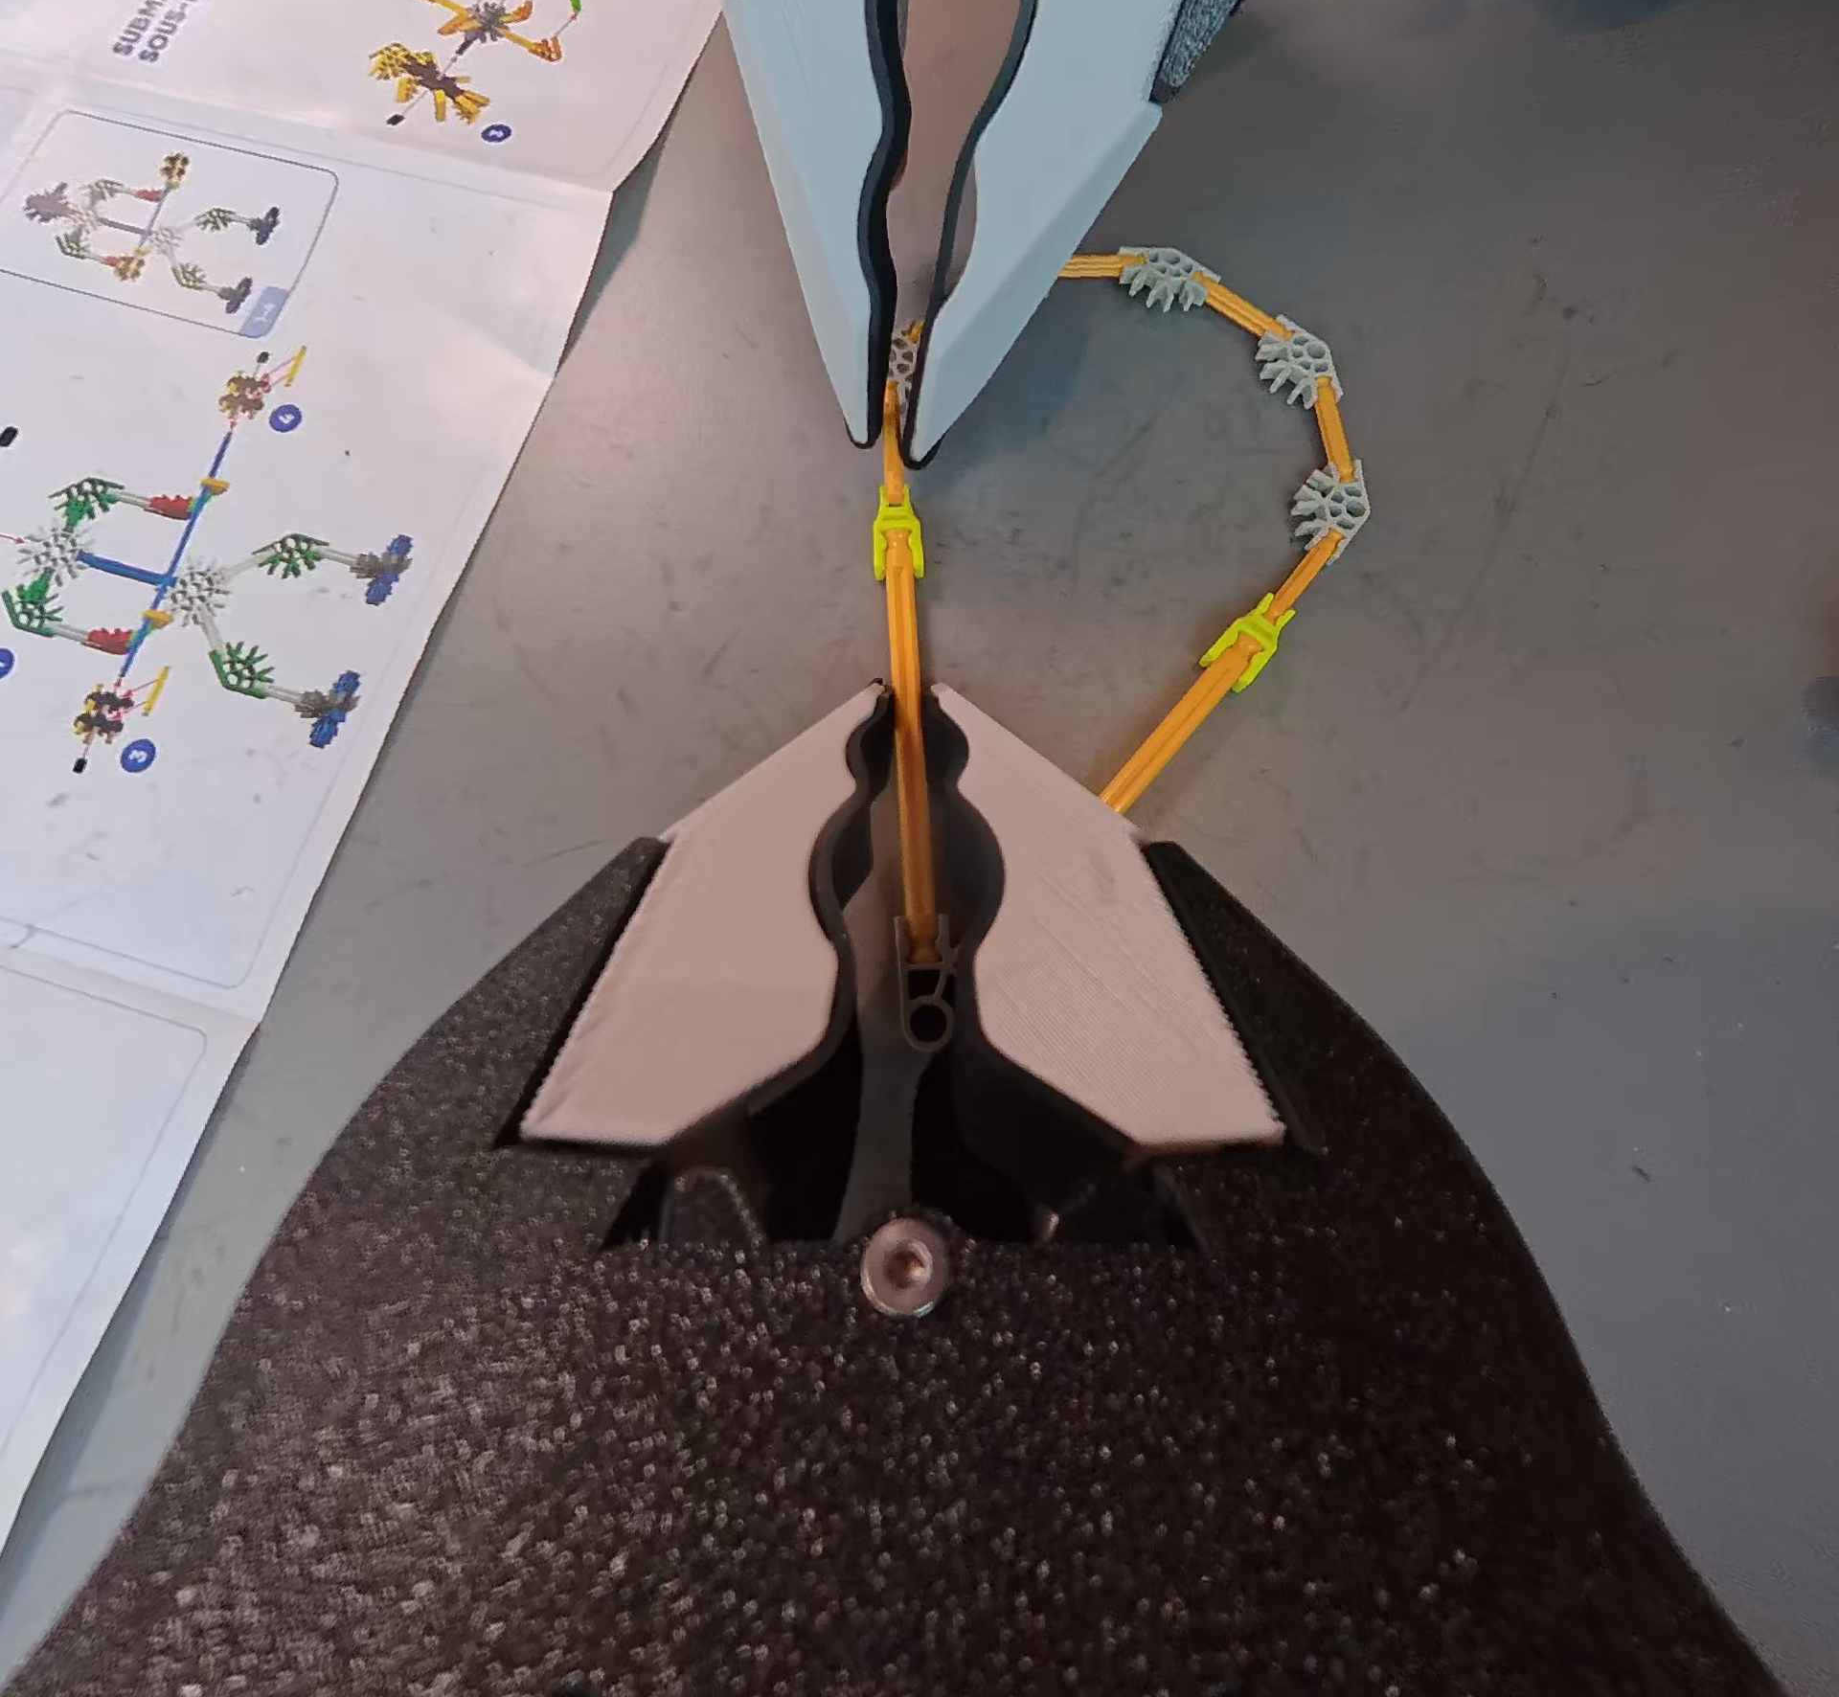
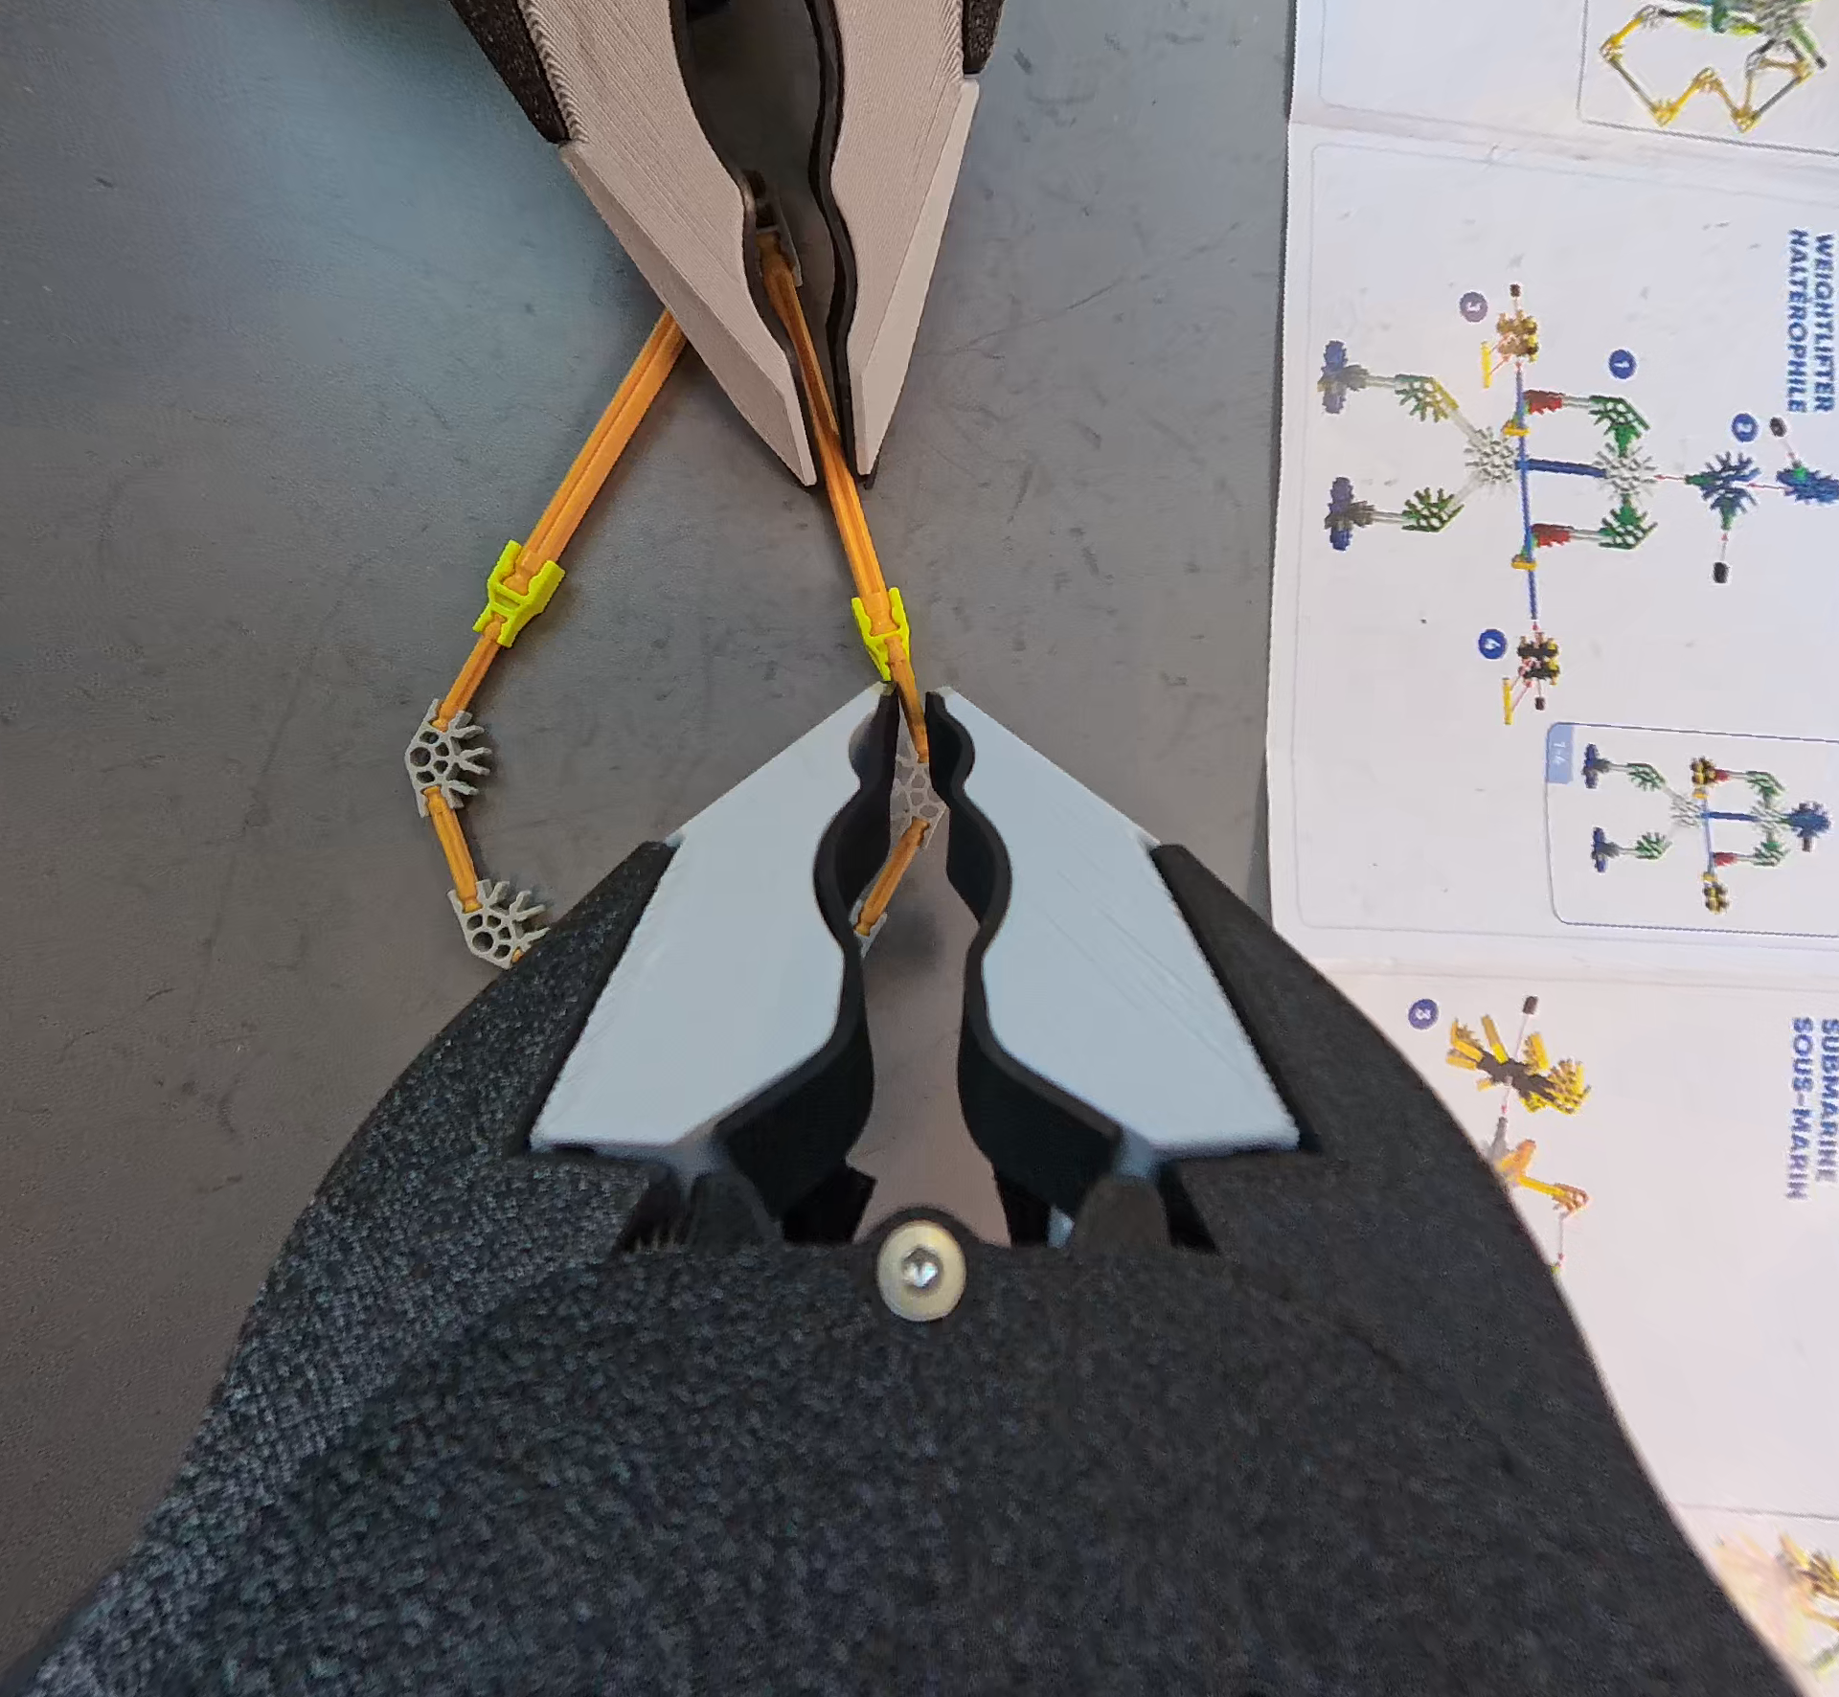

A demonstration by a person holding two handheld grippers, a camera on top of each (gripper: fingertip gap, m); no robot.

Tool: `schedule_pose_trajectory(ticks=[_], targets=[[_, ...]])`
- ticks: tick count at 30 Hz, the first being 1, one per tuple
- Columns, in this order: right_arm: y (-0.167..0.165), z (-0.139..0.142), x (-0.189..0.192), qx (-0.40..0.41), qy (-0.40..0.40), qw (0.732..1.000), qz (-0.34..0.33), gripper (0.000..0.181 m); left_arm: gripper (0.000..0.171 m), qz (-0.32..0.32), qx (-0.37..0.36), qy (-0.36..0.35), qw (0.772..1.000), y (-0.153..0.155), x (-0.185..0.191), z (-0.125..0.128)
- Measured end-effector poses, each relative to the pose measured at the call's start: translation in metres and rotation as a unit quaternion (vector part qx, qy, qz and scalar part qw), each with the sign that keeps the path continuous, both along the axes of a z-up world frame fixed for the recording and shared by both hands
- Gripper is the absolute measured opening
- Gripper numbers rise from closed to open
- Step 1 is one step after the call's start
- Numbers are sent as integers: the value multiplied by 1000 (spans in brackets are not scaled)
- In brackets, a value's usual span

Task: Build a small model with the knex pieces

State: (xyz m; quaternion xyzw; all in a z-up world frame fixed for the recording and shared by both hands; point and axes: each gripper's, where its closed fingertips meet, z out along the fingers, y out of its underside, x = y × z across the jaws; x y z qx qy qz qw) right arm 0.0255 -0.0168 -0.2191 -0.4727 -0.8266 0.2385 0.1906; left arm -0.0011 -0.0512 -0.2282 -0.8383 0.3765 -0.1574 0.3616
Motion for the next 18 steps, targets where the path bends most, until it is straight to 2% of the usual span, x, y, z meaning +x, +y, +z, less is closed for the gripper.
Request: schedule_pose_trajectory(ticks=[11, 18], targets=[[2, -8, 2, -12, -21, 1000, -13, 4, 5, -3, 4, 3, 1000, 0, 0, 0], [2, -9, 2, -14, -28, 999, -18, 4, 12, 20, -10, -27, 999, 5, 3, 6]])
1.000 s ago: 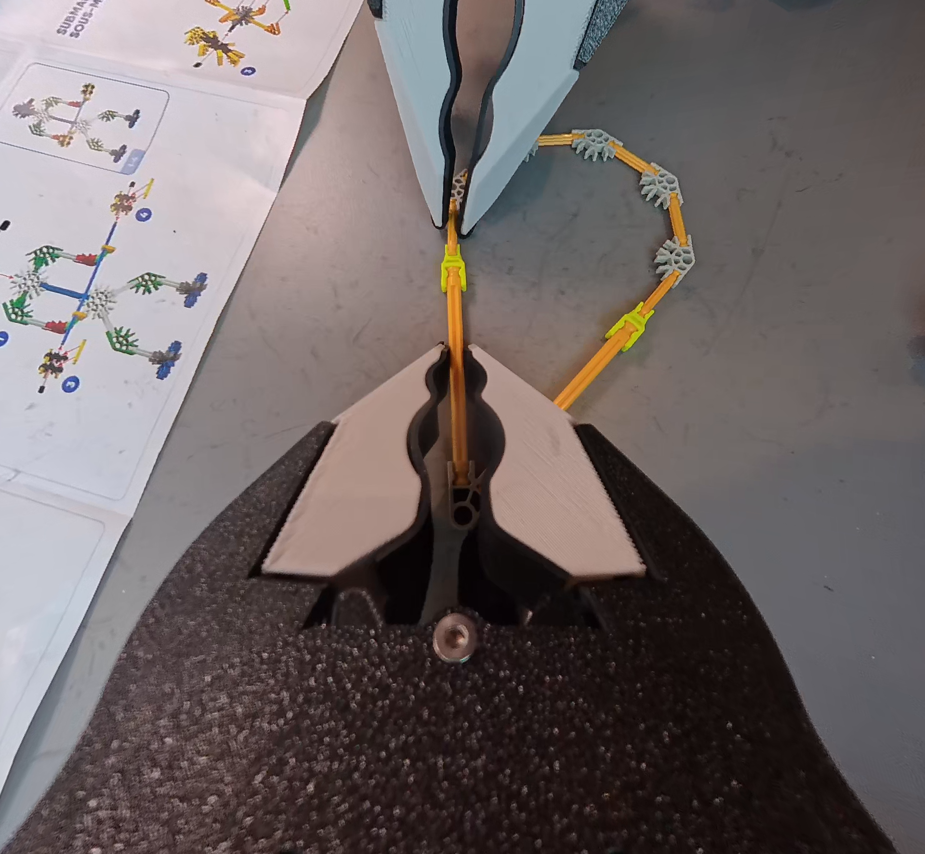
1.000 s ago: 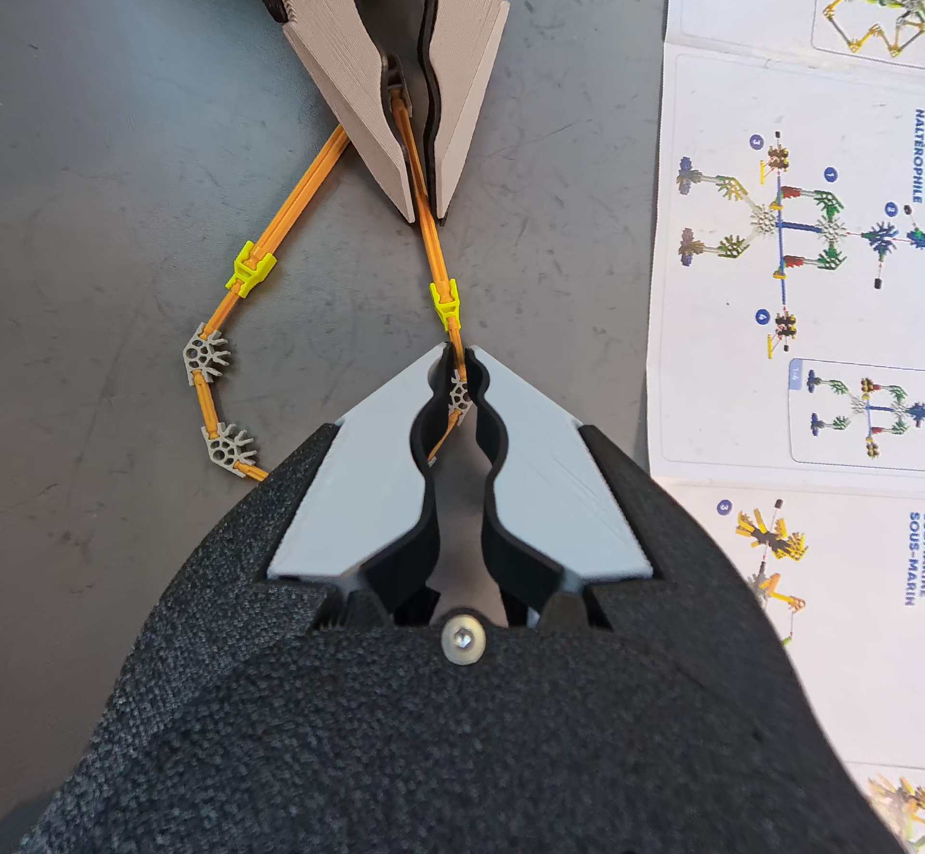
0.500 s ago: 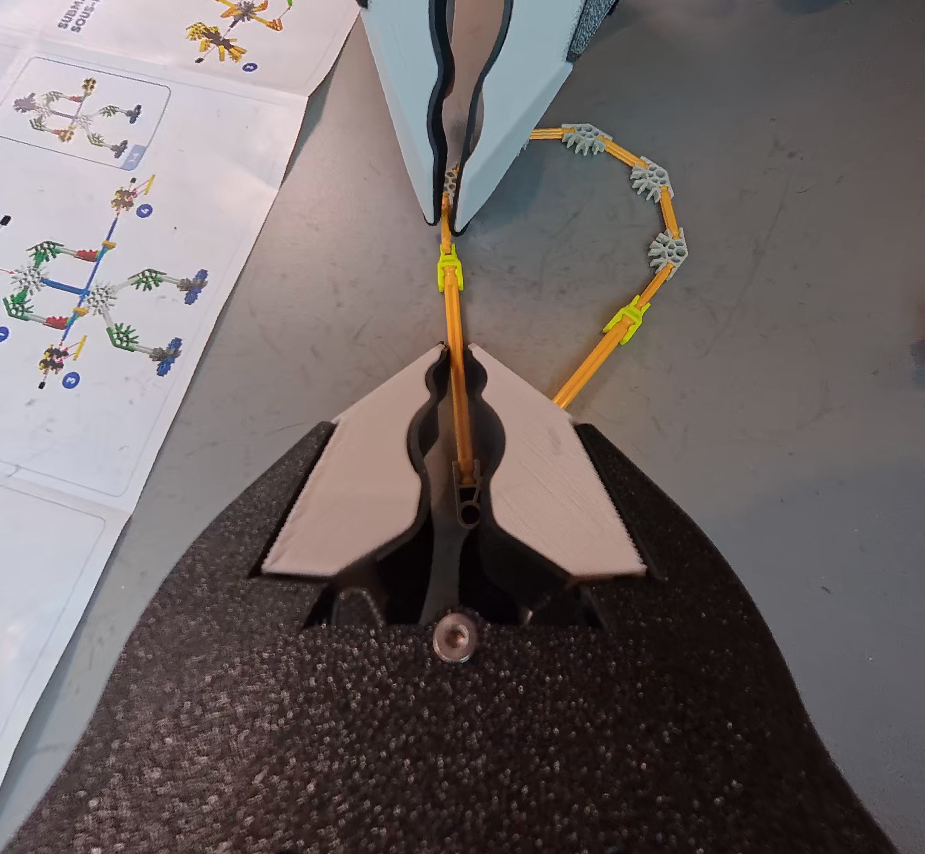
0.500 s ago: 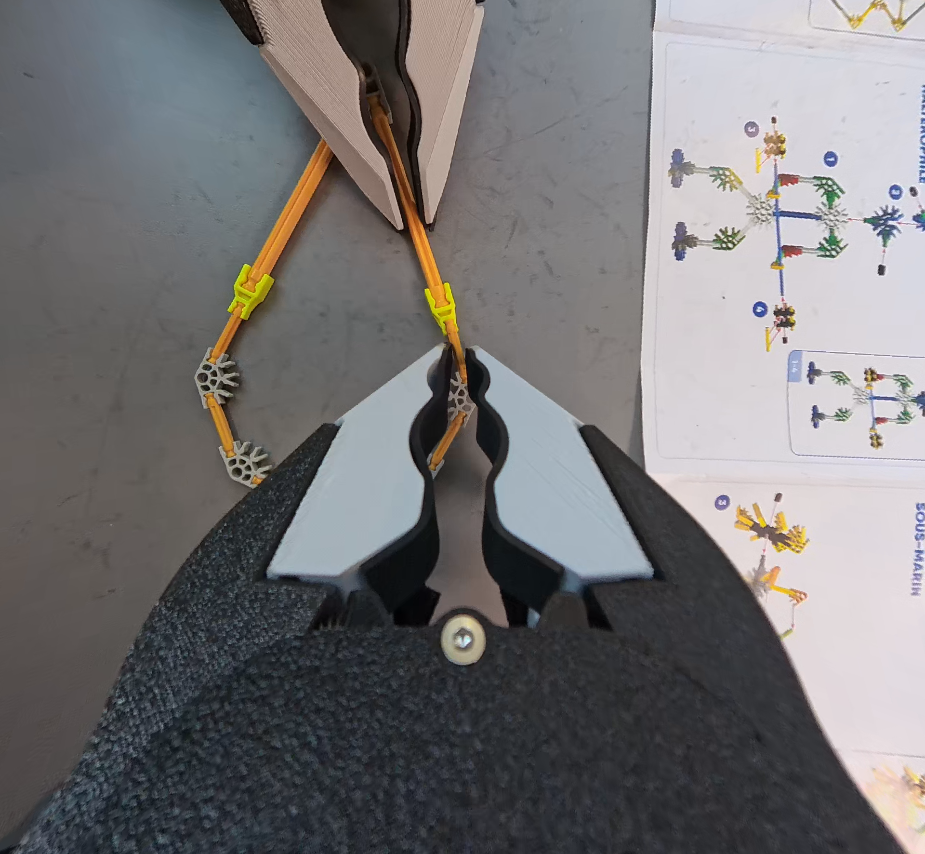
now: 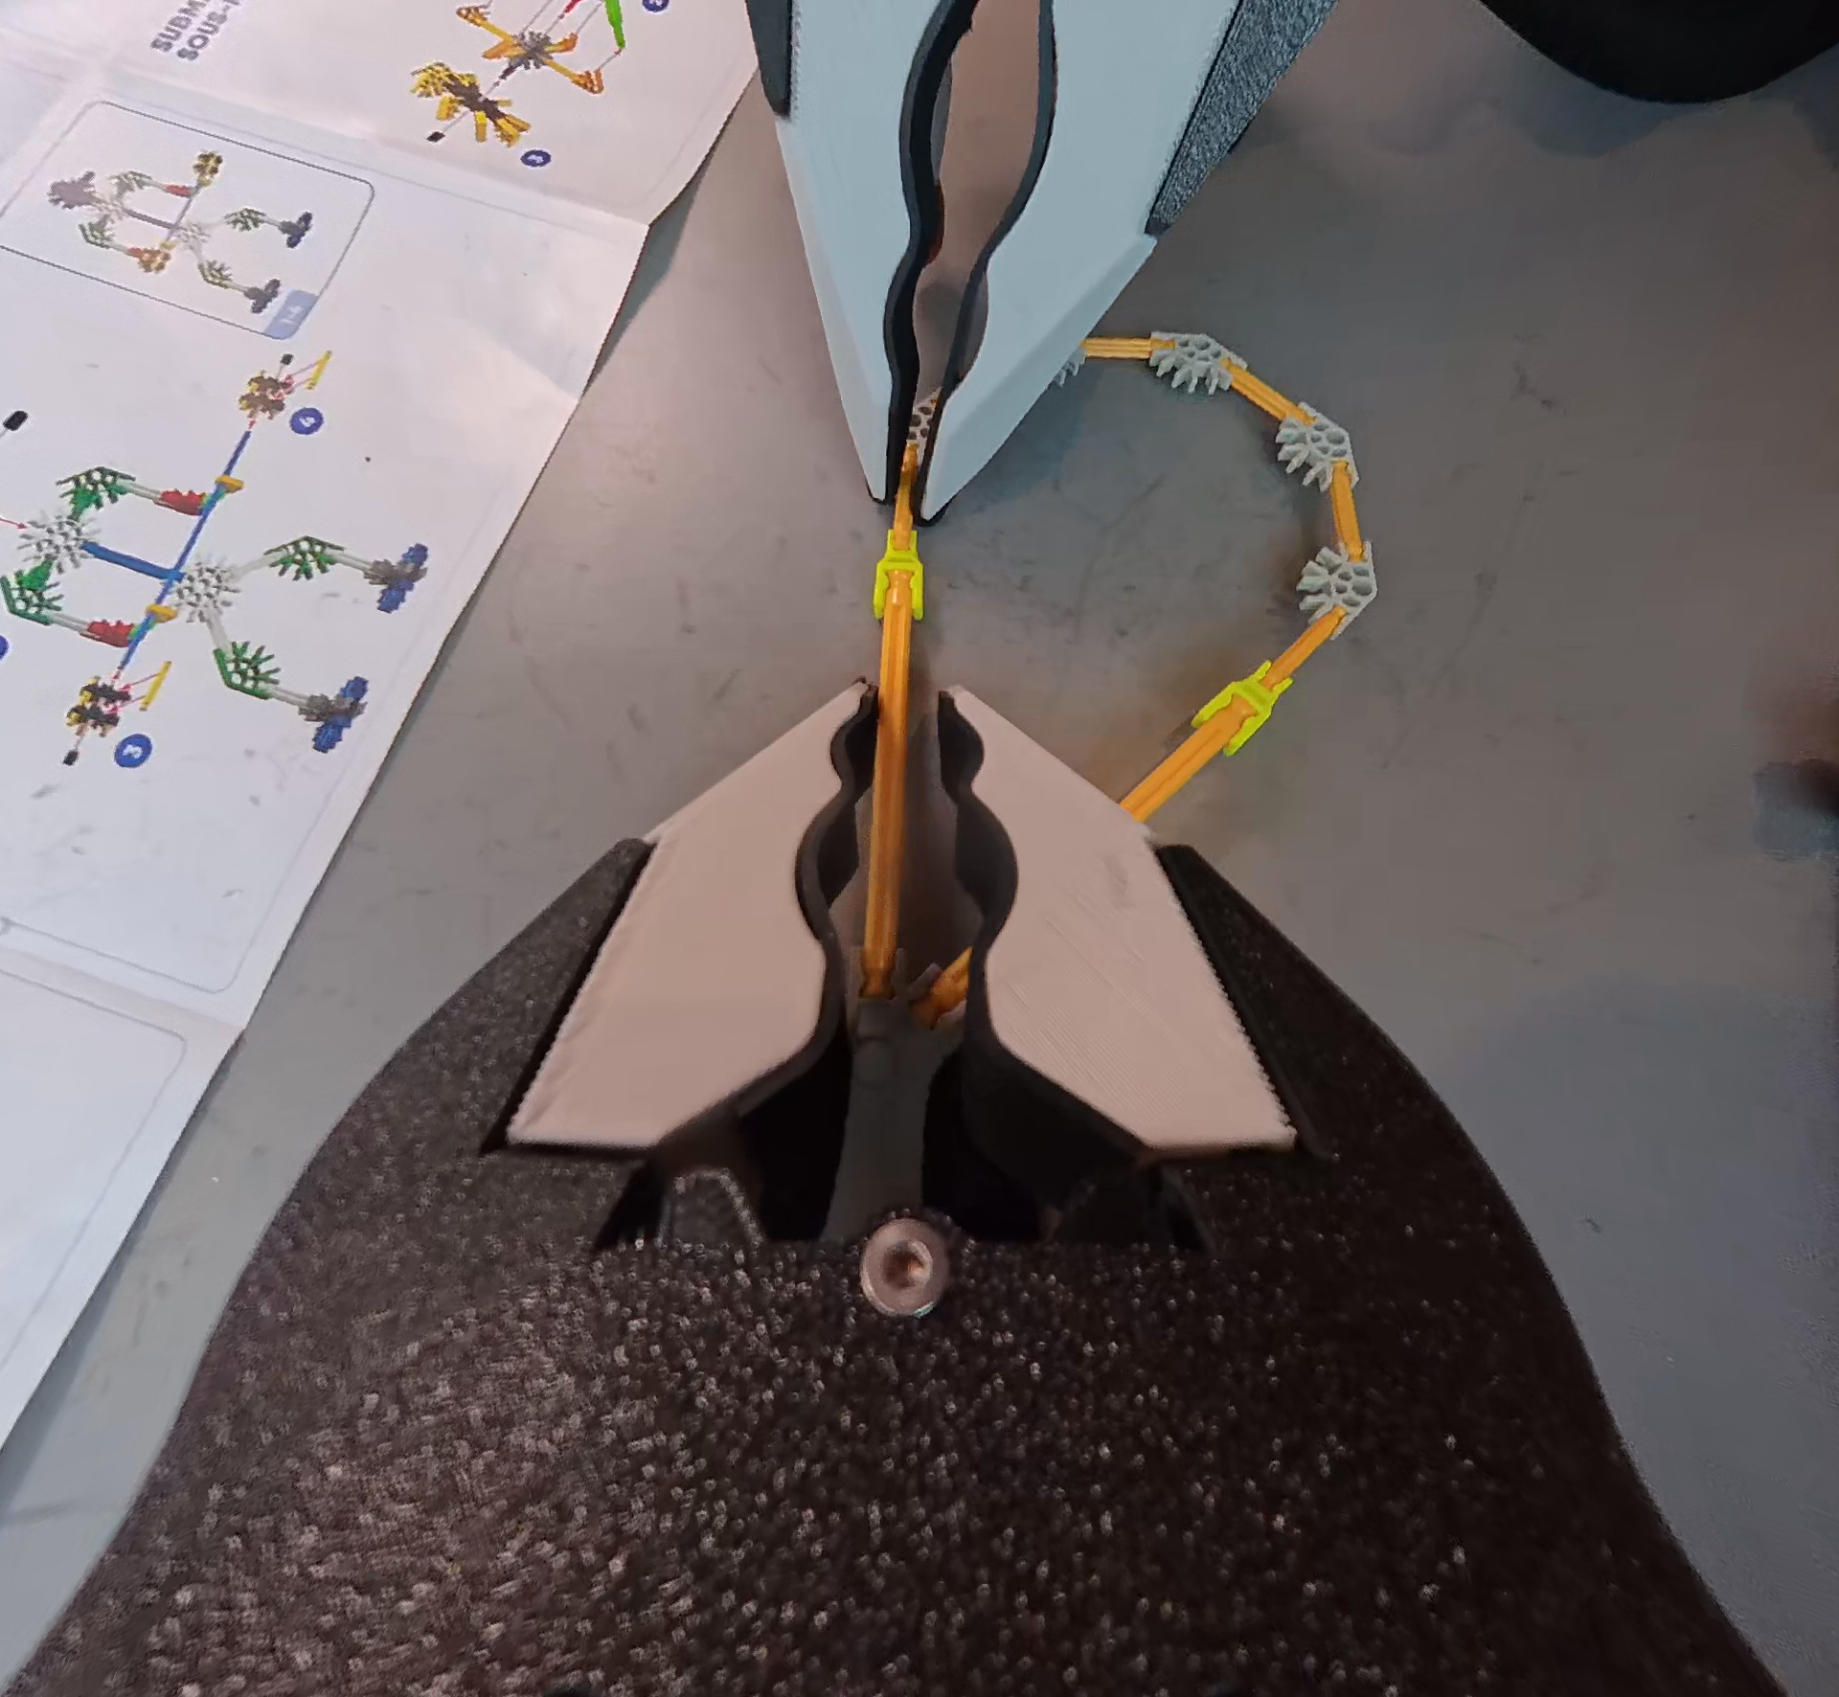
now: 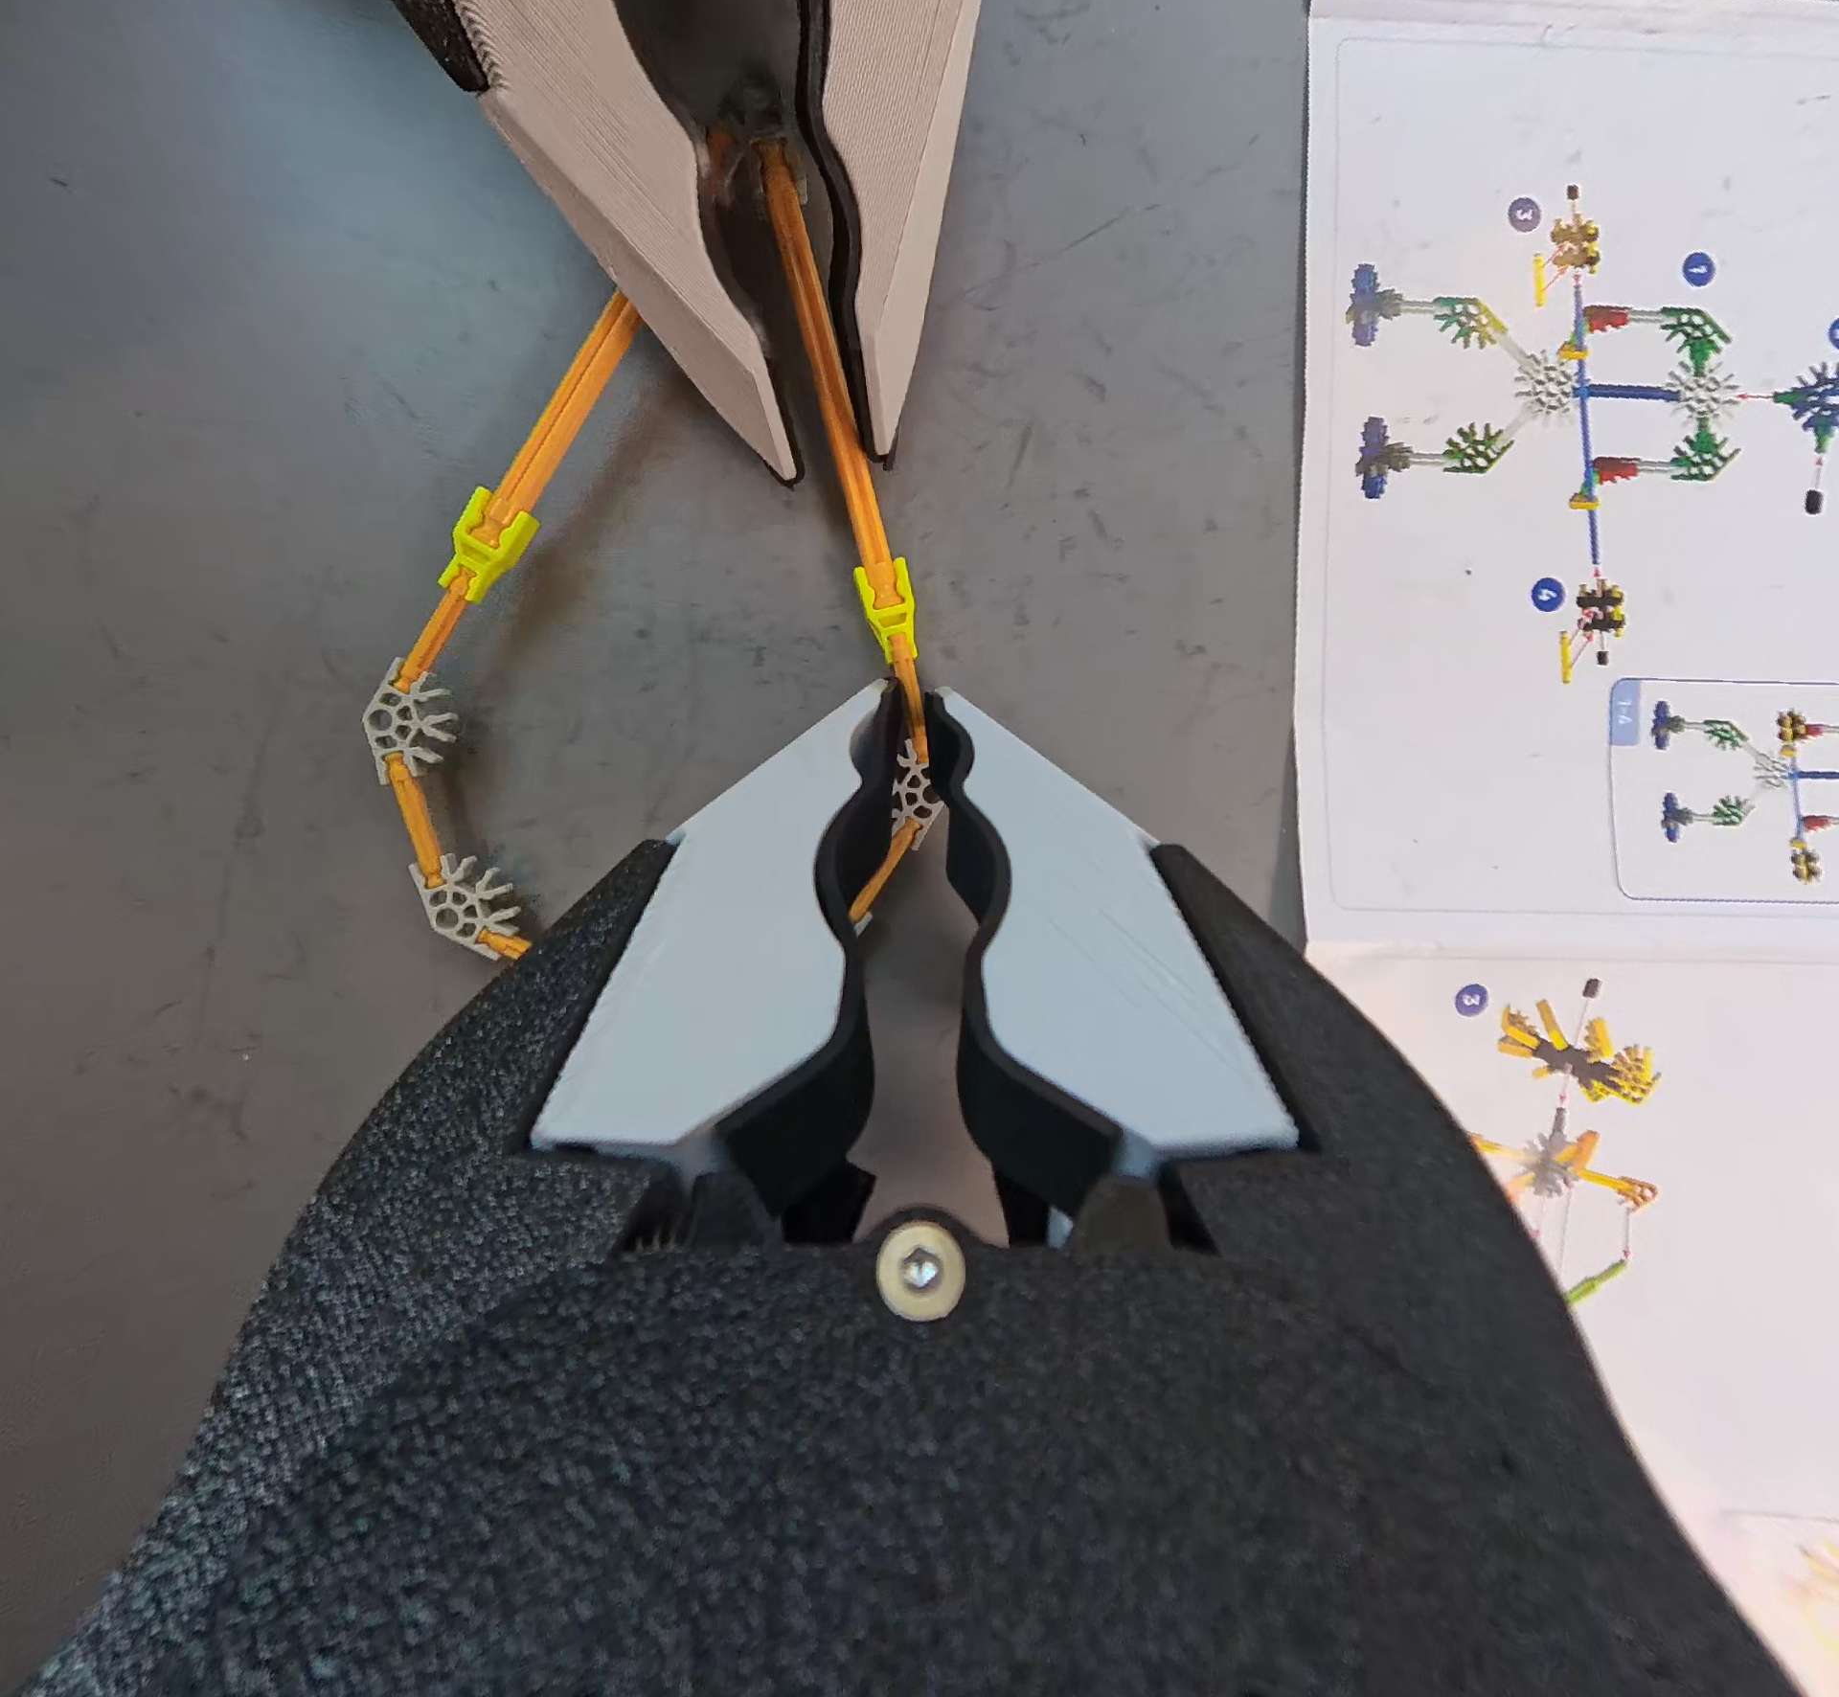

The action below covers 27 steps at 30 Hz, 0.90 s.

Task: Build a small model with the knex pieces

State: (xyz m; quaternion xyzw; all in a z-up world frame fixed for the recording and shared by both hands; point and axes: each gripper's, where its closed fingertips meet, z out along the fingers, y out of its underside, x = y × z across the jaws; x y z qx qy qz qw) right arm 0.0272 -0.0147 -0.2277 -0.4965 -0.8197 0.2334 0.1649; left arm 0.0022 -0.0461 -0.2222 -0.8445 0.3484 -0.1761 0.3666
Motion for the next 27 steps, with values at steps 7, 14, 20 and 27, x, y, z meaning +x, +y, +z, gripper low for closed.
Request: schedule_pose_trajectory(ticks=[7, 14, 20, 27], targets=[[0, 0, 0, 8, 3, 1000, 2, 3, 14, 11, 13, 10, 1000, 10, 6, 3], [0, 0, 0, 9, 4, 1000, -1, 3, 18, 21, 22, 20, 999, 19, 10, 5], [0, 0, 1, -2, 8, 1000, -4, 3, 12, 20, 14, 29, 999, 23, 17, -4], [2, 1, 2, -27, 14, 999, -10, 13, 11, 25, 2, 15, 1000, 23, 17, -5]])
